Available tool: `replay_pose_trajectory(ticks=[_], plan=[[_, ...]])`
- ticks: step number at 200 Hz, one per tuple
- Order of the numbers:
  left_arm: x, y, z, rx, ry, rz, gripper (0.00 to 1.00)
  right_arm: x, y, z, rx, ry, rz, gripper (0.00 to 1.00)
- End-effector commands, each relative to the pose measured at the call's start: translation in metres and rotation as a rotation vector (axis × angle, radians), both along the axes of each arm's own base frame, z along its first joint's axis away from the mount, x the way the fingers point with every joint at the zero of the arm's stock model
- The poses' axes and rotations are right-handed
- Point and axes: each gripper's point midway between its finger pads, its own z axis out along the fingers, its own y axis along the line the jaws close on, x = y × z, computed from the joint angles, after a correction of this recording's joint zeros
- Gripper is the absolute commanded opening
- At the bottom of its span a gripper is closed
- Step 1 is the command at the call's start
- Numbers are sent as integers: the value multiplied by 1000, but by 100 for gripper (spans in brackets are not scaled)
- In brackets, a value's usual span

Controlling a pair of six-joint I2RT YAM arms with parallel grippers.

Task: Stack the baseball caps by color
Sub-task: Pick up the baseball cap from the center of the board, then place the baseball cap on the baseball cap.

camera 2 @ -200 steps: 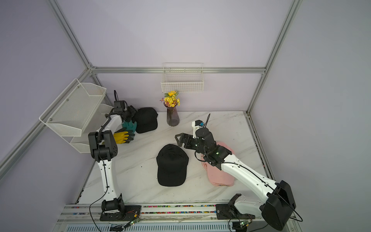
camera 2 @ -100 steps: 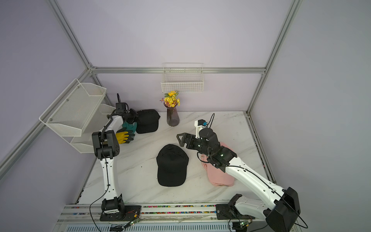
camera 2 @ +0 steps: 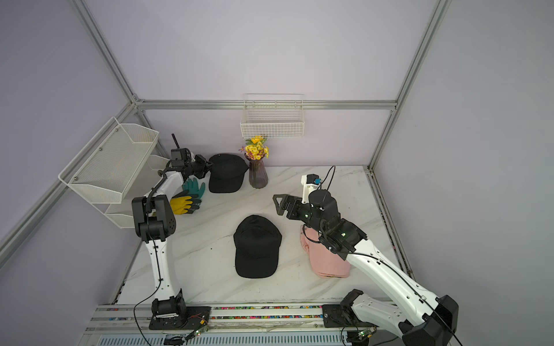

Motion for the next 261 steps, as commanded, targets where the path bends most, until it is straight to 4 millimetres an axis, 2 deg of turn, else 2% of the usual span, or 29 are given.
replay_pose_trajectory(ticks=[1,23,77,106,129,146,198,208,214,216,219,239,261], plan=[[-12,-27,62,-101,-109,-62,0,3,-6,-4,11,55,-13,97],[-30,-42,66,-127,-102,-90,0,4,-6,-11,28,85,-3,97],[-78,-51,76,-151,-115,-88,0,11,4,-31,68,170,20,97],[-106,-46,73,-107,-101,-53,0,12,14,-34,102,187,57,97],[-120,-35,69,-33,-75,-22,0,15,21,-35,110,195,82,97],[-128,-37,75,-29,-85,-38,0,14,26,-33,126,197,106,97],[-179,-60,121,-170,-194,-39,0,14,52,-46,288,239,202,97],[-191,-66,127,-183,-205,-39,0,14,59,-49,331,249,225,97],[-196,-70,122,-186,-192,-40,0,14,63,-50,352,255,242,97],[-202,-72,133,-187,-217,-43,0,15,64,-51,356,259,245,97],[-207,-74,135,-188,-223,-43,0,15,66,-52,362,264,252,97],[-231,-87,134,-173,-219,-45,0,16,68,-52,377,259,258,97],[-256,-97,128,-124,-196,-54,0,19,54,-48,377,241,192,97]])
